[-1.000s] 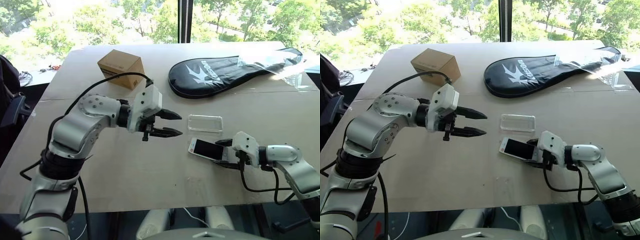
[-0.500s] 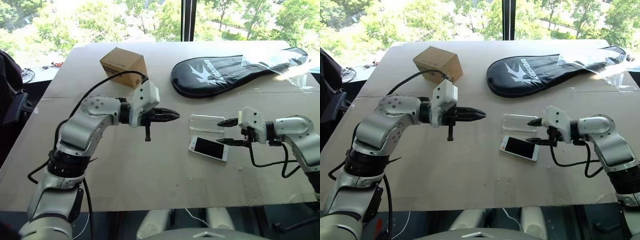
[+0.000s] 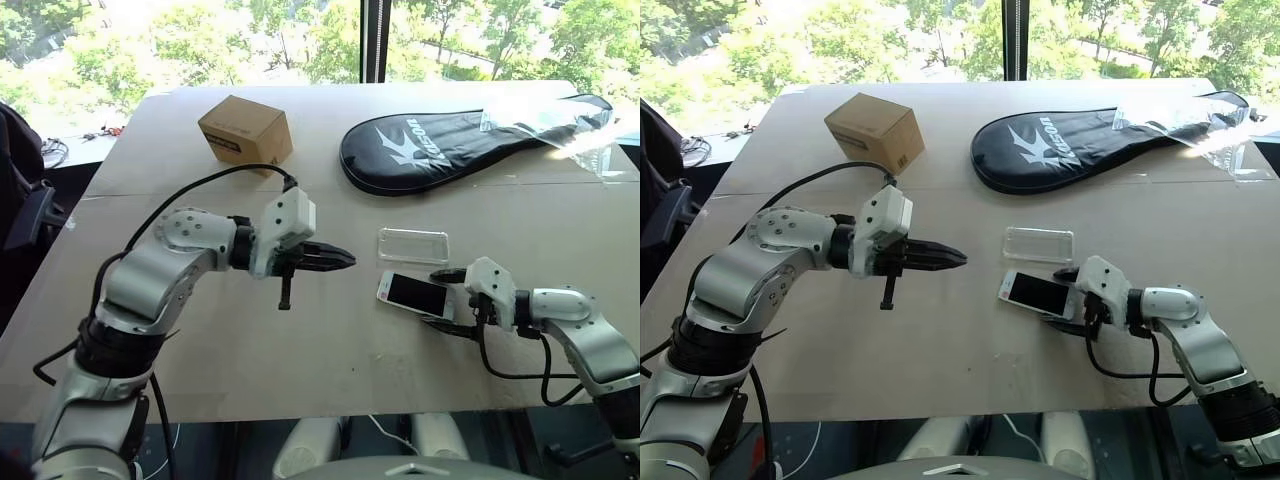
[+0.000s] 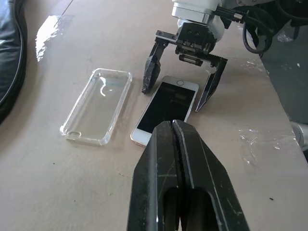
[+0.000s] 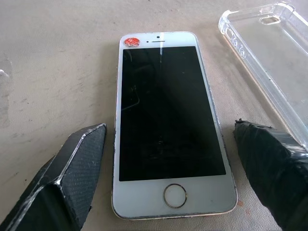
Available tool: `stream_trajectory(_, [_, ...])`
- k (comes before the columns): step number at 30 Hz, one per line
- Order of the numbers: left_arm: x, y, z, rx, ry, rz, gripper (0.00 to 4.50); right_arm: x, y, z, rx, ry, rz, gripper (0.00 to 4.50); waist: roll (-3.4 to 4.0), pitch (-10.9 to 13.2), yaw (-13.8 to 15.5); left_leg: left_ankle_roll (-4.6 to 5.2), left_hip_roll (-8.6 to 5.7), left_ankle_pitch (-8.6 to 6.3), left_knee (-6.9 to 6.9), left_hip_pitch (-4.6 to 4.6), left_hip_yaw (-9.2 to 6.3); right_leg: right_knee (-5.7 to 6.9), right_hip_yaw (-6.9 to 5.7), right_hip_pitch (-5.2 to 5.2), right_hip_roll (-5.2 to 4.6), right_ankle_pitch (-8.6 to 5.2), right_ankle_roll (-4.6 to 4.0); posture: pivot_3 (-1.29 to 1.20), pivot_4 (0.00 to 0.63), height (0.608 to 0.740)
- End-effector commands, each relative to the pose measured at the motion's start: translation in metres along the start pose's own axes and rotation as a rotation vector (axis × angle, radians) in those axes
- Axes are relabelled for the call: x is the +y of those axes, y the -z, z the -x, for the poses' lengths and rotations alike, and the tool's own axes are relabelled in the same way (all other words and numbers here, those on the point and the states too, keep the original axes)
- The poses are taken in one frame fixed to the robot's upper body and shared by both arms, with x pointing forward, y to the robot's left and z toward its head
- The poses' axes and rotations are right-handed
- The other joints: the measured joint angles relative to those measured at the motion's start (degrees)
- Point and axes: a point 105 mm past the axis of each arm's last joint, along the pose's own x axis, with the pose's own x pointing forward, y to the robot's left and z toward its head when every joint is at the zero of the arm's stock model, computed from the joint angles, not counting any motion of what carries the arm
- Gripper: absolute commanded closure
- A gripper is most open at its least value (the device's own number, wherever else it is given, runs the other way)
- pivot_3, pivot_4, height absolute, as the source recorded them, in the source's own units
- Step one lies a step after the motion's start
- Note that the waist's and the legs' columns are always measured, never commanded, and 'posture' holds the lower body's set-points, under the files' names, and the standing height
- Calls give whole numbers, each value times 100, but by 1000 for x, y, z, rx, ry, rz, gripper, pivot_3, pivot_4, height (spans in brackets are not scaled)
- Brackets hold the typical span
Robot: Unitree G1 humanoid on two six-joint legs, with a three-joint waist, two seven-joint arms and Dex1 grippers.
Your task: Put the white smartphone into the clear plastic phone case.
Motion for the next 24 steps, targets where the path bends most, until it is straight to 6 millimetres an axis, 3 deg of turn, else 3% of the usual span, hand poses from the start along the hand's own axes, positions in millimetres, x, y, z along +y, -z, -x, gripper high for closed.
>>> stream_trajectory(1, [1, -10, 2, 0, 19, -59, 4500, 11, 30, -5, 90, -23, -62, 548, -1, -2, -7, 0, 0, 0, 0, 1, 1, 0, 1, 1, 0, 0, 0, 0, 150, 740])
stream_trajectory(4, [0, -11, 1, 1, 30, -66, 4500, 17, 48, -1, 151, -44, -88, 1589, -4, -7, -12, 0, 1, 0, -1, 11, 2, 0, 3, 8, 1, 0, 0, 0, 150, 740])
stream_trajectory(8, [0, -14, 0, -5, 36, -66, 4500, 22, 62, 3, 182, -52, -129, 1597, -10, -11, 9, 0, 1, -1, -10, 64, -3, -15, -2, 70, 2, 0, 0, 0, 150, 740])
stream_trajectory(10, [-1, -13, 0, -3, 38, -66, 4500, 20, 59, 4, 171, -44, -113, 1597, -10, -13, 21, 1, 1, -3, -17, 102, -7, -29, -6, 113, 2, -1, 1, 0, 150, 740])
stream_trajectory(14, [3, -15, 1, -10, 20, -76, 4500, 3, 19, 4, 54, 4, -52, 1597, -9, -13, 31, 2, 1, -3, -17, 107, -13, -34, -12, 123, 2, -1, 1, 0, 150, 740])
stream_trajectory(18, [11, -23, 1, -62, -10, -47, 4500, -11, -43, 12, -97, -4, -3, 1597, 5, 2, 20, 1, 0, -2, -16, 90, -12, -28, -9, 102, 1, -1, 1, 0, 150, 740])
stream_trajectory(21, [25, -27, 2, -96, -79, -53, 4500, -24, -61, 20, -97, -4, 59, 1597, 11, 7, -4, 1, 1, -2, -16, 79, -10, -25, -5, 87, 1, -1, 1, 0, 150, 740])
stream_trajectory(24, [39, -33, 4, -138, -148, -39, 4500, -43, -64, 27, -48, 18, 130, 1597, 10, 7, 2, 1, 2, -2, -21, 72, -10, -27, -7, 76, 1, -1, 1, 0, 150, 740])
